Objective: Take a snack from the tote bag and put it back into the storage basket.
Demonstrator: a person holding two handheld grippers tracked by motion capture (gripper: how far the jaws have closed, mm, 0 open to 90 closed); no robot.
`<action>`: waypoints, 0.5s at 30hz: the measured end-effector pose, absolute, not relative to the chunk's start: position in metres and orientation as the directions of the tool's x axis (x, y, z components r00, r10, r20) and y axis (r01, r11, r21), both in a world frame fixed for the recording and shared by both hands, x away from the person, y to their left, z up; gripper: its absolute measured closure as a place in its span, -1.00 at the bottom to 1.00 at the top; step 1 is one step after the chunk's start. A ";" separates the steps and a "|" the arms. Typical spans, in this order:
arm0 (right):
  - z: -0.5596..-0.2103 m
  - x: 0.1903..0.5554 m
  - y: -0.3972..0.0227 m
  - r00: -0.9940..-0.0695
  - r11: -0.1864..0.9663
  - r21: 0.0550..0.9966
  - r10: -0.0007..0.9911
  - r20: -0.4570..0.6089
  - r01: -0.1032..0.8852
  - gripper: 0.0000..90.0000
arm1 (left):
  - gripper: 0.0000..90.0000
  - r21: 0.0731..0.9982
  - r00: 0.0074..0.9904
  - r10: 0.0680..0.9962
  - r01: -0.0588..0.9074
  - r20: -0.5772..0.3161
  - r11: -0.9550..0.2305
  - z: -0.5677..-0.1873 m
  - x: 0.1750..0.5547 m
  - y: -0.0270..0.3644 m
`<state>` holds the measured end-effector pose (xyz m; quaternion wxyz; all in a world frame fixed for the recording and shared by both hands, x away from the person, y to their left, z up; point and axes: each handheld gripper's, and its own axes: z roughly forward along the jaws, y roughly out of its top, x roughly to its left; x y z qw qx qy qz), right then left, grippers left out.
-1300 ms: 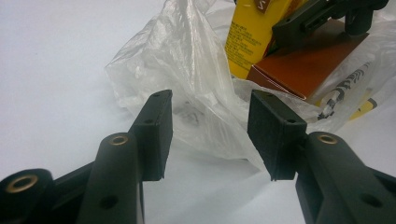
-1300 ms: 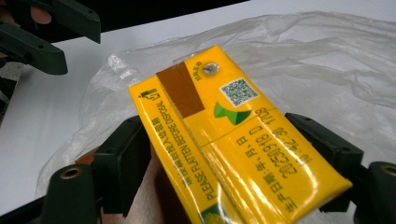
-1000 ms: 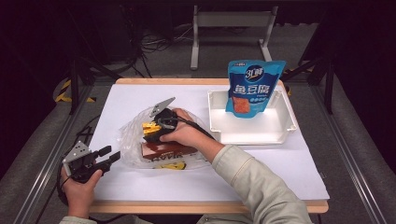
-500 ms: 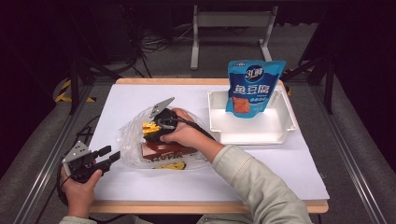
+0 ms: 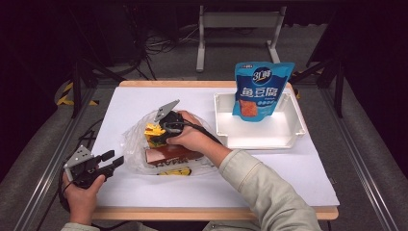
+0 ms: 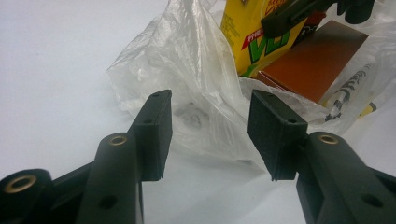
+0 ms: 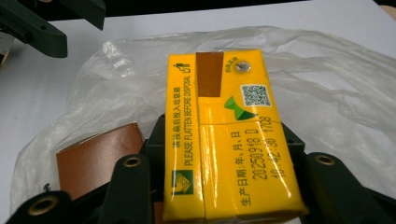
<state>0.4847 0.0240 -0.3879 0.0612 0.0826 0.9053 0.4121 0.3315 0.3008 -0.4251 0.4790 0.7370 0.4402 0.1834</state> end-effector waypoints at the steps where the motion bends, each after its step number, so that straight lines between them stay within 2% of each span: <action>1: -0.387 0.485 0.023 -0.978 0.643 0.759 0.202 -0.043 0.100 0.20 | 0.12 0.868 0.545 0.824 0.473 -0.152 -0.153 -0.425 0.332 0.301; 15: -0.350 0.480 0.016 -0.982 0.633 0.773 0.168 -0.088 0.039 0.19 | 0.12 0.866 0.545 0.824 0.477 -0.156 -0.152 -0.425 0.334 0.299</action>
